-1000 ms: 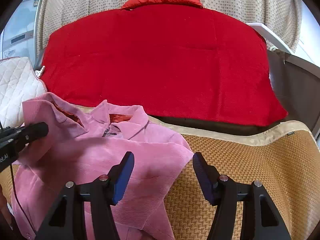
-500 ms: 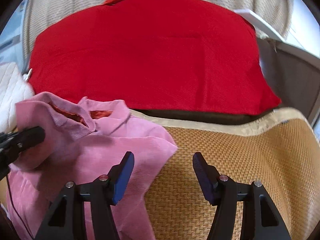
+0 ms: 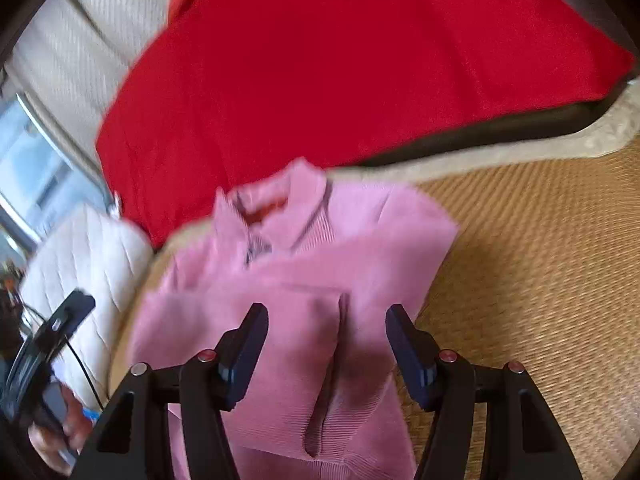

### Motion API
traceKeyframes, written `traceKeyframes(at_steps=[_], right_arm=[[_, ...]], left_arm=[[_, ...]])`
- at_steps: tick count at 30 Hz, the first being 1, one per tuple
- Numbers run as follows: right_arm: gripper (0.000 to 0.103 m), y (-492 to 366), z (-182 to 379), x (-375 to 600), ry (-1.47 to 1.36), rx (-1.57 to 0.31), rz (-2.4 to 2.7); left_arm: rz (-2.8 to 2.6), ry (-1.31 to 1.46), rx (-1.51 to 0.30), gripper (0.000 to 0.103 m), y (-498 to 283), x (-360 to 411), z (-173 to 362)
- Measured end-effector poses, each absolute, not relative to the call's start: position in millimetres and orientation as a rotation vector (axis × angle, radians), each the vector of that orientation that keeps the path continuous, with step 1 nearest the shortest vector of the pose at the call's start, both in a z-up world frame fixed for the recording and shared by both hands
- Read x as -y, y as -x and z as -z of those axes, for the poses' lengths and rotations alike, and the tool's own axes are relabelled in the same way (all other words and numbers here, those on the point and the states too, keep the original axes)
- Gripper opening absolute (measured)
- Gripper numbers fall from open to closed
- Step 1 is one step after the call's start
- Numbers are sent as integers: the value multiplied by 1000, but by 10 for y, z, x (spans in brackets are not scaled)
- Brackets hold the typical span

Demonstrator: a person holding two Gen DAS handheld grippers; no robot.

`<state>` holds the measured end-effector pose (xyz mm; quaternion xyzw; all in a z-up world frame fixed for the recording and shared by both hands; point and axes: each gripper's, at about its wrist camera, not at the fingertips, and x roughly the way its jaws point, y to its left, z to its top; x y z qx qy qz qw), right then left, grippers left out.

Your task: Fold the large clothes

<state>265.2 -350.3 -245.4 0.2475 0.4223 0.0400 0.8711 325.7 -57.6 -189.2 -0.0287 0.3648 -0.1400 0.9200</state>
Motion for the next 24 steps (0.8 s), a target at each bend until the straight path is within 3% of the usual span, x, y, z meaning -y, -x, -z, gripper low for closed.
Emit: traceKeyframes(at_steps=[6,7,8,11,16,21,24], right_arm=[[67,-2772,2672,3106,-423,-934,-101],[56,-2800,2677,3091,-422,-929,-125],[25,-2791,2654,3027,-409,-922,-153],[8,-2737,2550,2779,-234,-862,-93],[9,-2846,2728,2857,-148,-925,37],[11,-2776,2656,3077,-348,-941,-37],[24,-2557,2499,3193,-401,-851,-74]], left_arm=[[108,-13,-915,81,-3471,220,2432],[92,-24,-926,81,-3482,185,2474],[79,-36,-938,81,-3492,163,2510],[67,-77,-946,81,-3483,116,2594],[94,-118,-996,82,-3474,125,2828],[121,-54,-977,82,-3362,-45,2635],[144,-9,-922,82,-3156,-246,2457]])
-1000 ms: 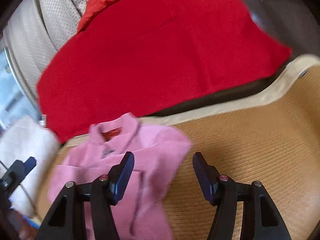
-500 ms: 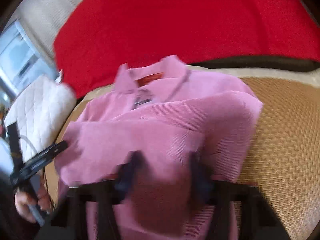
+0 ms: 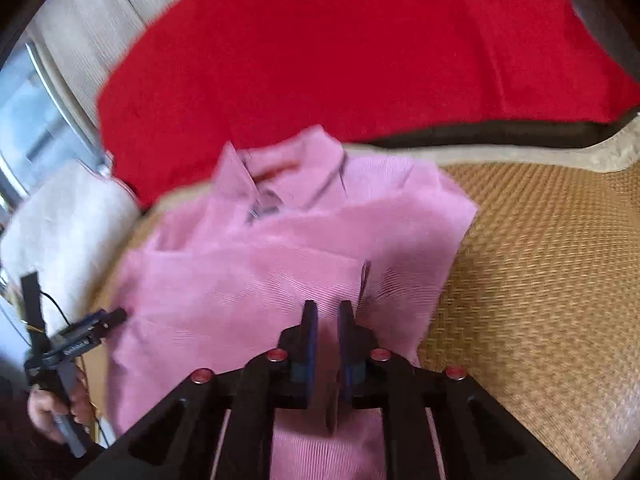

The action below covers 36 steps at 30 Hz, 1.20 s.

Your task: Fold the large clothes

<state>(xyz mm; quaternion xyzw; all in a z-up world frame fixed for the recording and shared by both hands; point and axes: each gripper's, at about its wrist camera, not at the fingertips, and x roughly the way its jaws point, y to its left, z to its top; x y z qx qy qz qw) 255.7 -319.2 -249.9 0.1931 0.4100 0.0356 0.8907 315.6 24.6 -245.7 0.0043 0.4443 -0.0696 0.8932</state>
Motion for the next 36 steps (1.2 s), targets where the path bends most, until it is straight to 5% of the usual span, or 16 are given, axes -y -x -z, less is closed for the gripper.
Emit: traceKeyframes(at_steps=[1,2,4,11,18,30,33,35,36], right_arm=[[42,-2476,2458,3233,-411,-833,-79],[76,-2362,2421,3301,-433,-813,-90],[89,-2175,2389,3374,-473,-765,-104],[89,-1213,2529,3537,-562,-815,-177],[88,-335,2962,3294,-618,-1070,-209],[87,-561,3604,2947,-591,-1268,-64],[62,-616,3687,2766,-584,-1286,-72],[28,-626,3693,2659,-560,-1296,-67],[26,-627,3679,2603,-536,-1300,-67]], left_arm=[[158,1,-904,82,-3069,-309,2410],[175,13,-887,82,-2948,-380,2379],[213,47,-876,82,-2693,-544,2371],[317,138,-940,82,-1761,-953,2554],[324,242,-1178,82,-1327,-1013,3081],[225,339,-1387,82,-1497,-1008,3664],[240,336,-1365,77,-1476,-995,3662],[263,324,-1366,44,-1427,-910,3721],[275,323,-1376,35,-1415,-887,3746]])
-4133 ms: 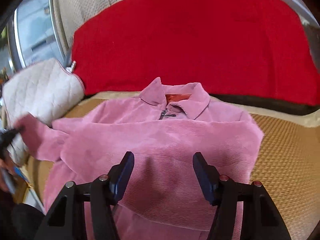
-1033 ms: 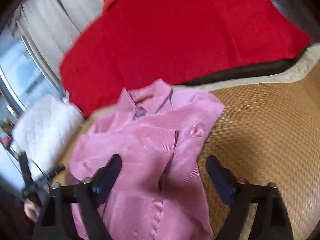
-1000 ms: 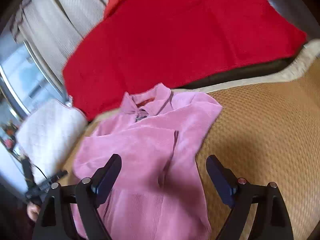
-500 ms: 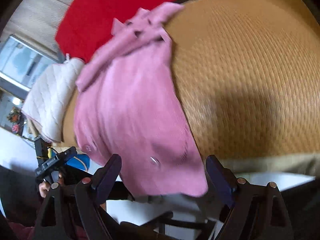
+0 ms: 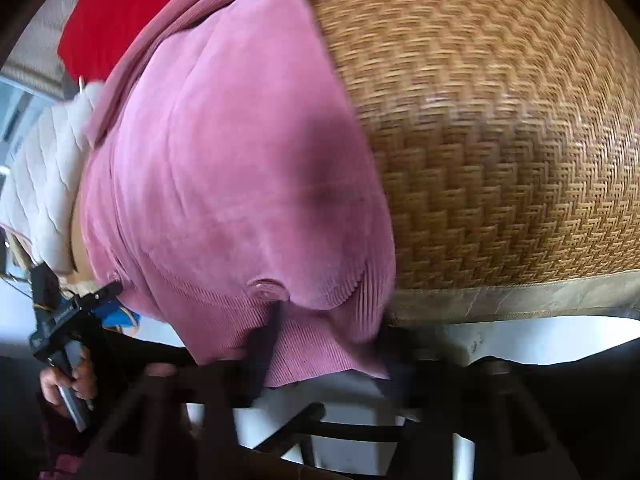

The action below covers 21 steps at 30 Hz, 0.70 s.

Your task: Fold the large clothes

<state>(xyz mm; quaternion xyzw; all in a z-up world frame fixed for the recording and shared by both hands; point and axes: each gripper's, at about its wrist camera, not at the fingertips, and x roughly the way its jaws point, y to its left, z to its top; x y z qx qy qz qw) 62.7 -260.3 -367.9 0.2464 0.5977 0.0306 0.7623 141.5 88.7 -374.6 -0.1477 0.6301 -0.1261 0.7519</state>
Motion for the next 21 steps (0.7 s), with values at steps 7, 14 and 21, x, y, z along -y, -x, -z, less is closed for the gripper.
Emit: traceKeyframes(at_steps=[7,14,21], right_arm=[[29,-608,3680,2505,-550,-1300,-68],[73,-657,3677,2338,-522,-1293,-94],[10,-609,3656,2044,-446,-1312,-123]], left_arm=[[206,336,-1382,60,-1343,-949,3758],[120,371,-1377,73,-1380,-1101,3820],[279,392,-1303,11,-1247,-1023,3787]])
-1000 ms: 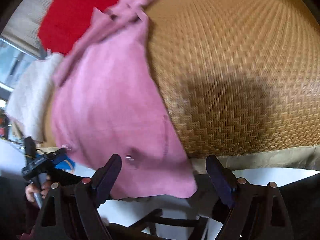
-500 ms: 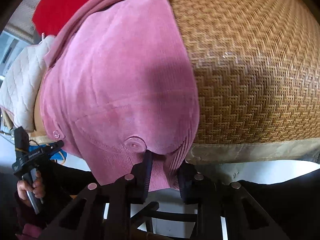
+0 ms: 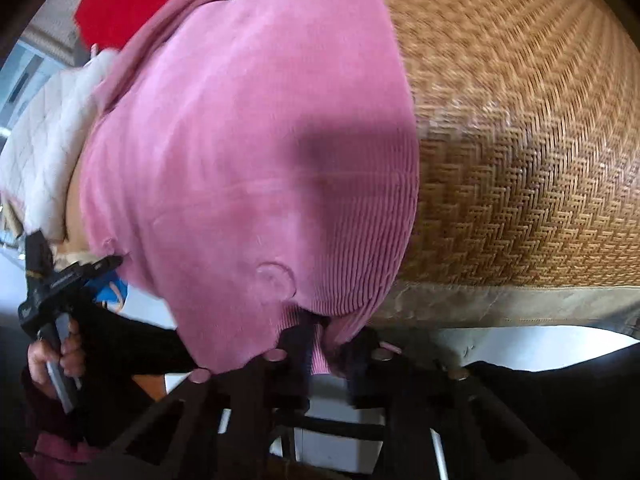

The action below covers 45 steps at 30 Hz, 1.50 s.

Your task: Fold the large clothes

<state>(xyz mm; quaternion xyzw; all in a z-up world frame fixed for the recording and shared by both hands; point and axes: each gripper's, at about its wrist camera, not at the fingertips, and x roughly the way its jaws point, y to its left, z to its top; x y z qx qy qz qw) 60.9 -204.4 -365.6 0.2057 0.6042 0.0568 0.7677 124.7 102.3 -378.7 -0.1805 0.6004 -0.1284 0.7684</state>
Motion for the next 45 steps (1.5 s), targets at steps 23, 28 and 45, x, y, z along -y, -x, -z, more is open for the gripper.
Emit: traceKeyframes(at_steps=[23,28,45], right_arm=[[4,-1986,2180,2504,-598,-825,-297],[6,-2501,2035,3030,-630,-819,-170],[80,-555,3136,2751,-647,-1107,-241]], left_arm=[[416,469,-840,0,-2433,-1243,1935],[406,443,-851,5,-2714,-1116,1874],[221,431,-1347,78,-1186,-1580,3683]])
